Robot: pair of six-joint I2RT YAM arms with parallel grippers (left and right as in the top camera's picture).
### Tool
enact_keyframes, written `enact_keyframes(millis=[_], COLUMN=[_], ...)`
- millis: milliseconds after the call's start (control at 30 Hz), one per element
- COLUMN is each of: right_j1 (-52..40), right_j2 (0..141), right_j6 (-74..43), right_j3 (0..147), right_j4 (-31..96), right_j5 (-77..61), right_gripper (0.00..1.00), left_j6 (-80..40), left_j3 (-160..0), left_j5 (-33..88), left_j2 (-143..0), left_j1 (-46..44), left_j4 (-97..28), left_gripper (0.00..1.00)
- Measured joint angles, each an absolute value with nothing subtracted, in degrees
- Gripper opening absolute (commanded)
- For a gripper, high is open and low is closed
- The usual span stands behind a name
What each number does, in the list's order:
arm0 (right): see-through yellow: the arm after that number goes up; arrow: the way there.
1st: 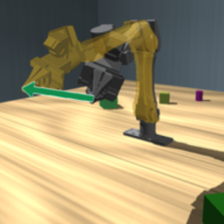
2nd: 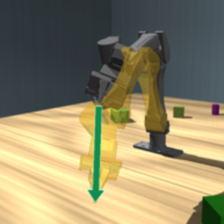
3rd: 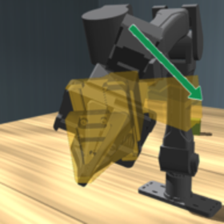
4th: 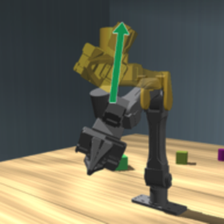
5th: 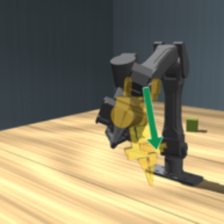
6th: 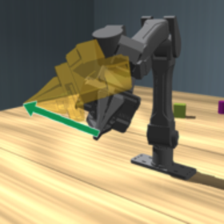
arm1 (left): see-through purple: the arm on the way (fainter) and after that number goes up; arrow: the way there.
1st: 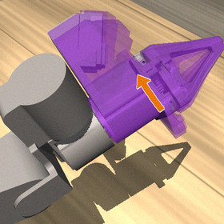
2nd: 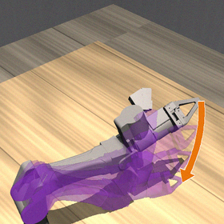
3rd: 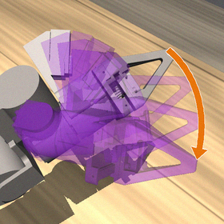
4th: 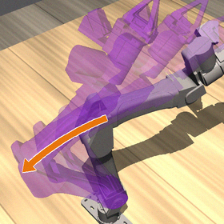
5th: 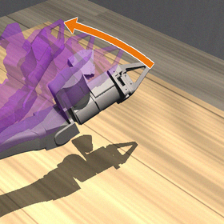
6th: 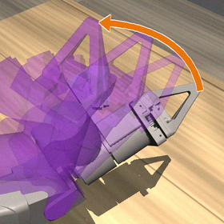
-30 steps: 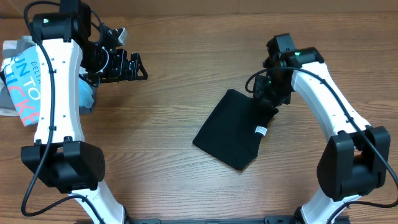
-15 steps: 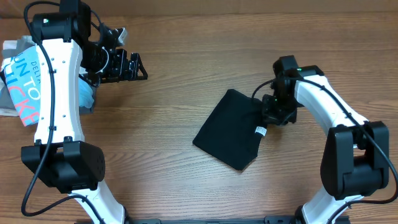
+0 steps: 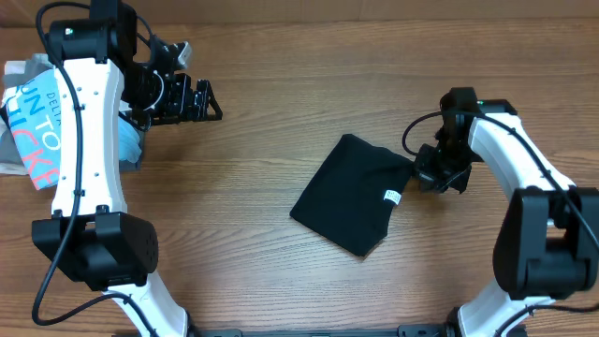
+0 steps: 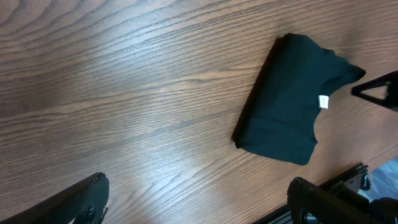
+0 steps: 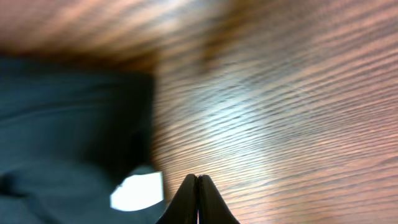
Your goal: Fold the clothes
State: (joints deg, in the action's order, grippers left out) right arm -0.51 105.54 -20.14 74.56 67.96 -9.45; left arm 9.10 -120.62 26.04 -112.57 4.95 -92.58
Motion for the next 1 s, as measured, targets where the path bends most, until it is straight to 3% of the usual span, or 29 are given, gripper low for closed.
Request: enact_keyframes(millis=[267, 700, 1000], right_j1=[-1.32, -5.54, -5.61], right_j2=[96.66, 104.49, 106.04], right_j6=[-15.94, -14.24, -15.66], right_j3=[77.30, 71.37, 70.59], right_j4=[64.12, 55.20, 55.46], right_j5=[-14.90, -24.64, -14.50], right_gripper=[0.04, 0.04, 0.06], left_j6=[9.10, 9.10, 9.10], left_j3=[-120.62, -120.62, -120.62], left_j5=[26.04, 26.04, 26.04], left_j2=[-112.57, -112.57, -112.57], left_j1=[4.95, 4.95, 4.95], left_j4=[-91.72, -91.70, -91.70], left_gripper=[0.95, 0.95, 0.95])
